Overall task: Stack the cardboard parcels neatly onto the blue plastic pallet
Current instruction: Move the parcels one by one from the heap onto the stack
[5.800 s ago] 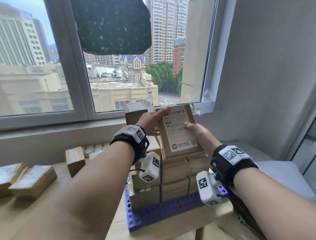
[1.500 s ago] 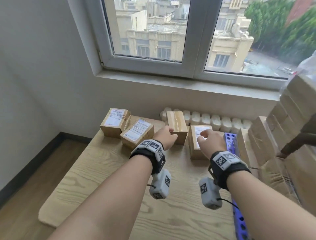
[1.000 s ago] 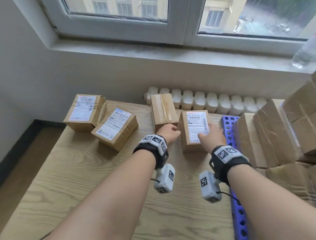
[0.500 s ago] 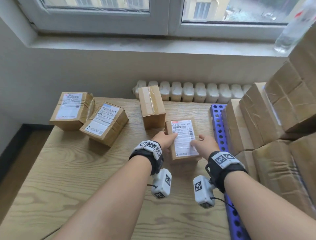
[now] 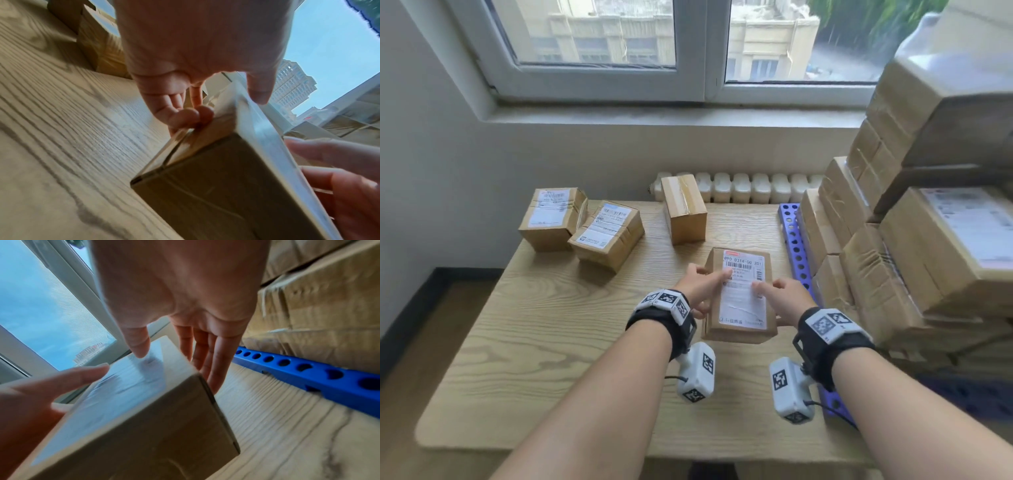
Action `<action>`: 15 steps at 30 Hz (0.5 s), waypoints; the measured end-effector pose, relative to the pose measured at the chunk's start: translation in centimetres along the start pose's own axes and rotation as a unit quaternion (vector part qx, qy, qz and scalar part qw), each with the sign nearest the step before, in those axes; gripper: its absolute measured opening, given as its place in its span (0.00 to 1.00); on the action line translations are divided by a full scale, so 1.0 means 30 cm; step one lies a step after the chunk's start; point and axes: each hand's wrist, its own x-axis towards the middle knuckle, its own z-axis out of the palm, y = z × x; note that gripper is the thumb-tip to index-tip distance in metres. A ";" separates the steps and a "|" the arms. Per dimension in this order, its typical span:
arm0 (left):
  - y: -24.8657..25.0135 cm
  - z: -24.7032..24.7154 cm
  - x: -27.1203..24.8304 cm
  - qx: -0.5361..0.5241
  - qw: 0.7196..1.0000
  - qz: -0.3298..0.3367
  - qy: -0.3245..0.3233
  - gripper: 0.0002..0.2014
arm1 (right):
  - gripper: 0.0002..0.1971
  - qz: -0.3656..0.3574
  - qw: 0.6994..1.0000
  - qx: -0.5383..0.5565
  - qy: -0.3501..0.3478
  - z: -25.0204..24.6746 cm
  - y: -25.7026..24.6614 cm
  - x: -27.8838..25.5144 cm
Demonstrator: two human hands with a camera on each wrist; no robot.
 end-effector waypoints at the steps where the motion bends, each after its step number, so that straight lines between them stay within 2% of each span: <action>1: -0.003 0.004 -0.025 -0.001 1.000 0.015 0.003 0.34 | 0.14 -0.007 1.000 0.015 0.003 -0.009 0.000 -0.032; 9: -0.027 0.075 -0.194 0.003 0.997 0.074 -0.021 0.41 | 0.21 -0.041 0.997 0.052 0.048 -0.083 0.038 -0.237; 12: -0.014 0.104 -0.238 0.037 0.994 0.089 -0.053 0.42 | 0.23 -0.047 0.995 0.055 0.072 -0.131 0.060 -0.292; 14: -0.001 0.122 -0.266 0.065 0.990 0.103 -0.073 0.49 | 0.26 -0.049 0.994 0.043 0.084 -0.170 0.084 -0.310; 15: 0.005 0.133 -0.279 0.079 0.988 0.104 -0.081 0.49 | 0.28 -0.048 0.994 0.041 0.087 -0.189 0.097 -0.321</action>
